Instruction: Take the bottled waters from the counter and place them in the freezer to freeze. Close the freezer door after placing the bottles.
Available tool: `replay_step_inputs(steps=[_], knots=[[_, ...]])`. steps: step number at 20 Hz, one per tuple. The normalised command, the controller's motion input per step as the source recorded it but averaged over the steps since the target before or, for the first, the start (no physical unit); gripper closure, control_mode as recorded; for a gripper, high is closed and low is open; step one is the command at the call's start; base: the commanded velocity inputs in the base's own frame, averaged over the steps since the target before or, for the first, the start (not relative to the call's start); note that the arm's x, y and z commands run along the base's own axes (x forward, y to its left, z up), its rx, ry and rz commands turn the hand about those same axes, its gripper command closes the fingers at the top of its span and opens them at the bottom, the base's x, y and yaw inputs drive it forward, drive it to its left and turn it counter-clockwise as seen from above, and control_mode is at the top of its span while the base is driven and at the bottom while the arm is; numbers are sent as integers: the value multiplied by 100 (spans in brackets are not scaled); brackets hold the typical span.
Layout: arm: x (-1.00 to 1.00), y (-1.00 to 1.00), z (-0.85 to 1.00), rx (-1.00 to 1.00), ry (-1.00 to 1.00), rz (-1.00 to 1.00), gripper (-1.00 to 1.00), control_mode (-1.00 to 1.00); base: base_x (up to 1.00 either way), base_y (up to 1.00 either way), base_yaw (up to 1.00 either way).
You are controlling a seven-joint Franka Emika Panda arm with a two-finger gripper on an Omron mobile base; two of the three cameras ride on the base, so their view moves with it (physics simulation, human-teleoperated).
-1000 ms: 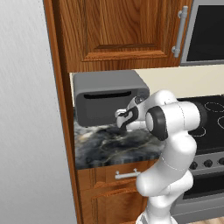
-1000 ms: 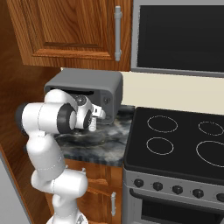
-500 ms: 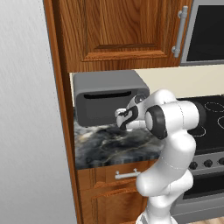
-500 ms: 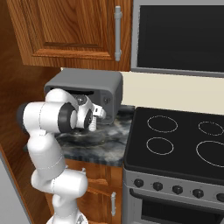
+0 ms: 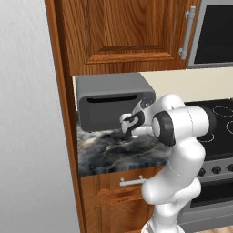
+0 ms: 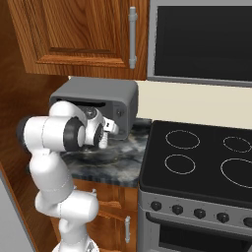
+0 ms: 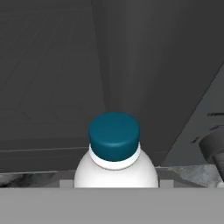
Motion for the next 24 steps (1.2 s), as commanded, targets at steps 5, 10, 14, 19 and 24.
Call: replay_step_inputs(steps=[5, 10, 14, 19, 24], knots=[[-46, 1, 30, 5, 0, 0, 100, -100, 0, 0, 0], [-44, 4, 54, 2, 0, 0, 100, -100, 0, 0, 0], [-47, 3, 51, 0, 0, 0, 100, -100, 0, 0, 0], [-41, 0, 55, -1, 0, 3, 100, -100, 0, 0, 0], [-58, 2, 57, -3, 0, 6, 100, -100, 0, 0, 0]])
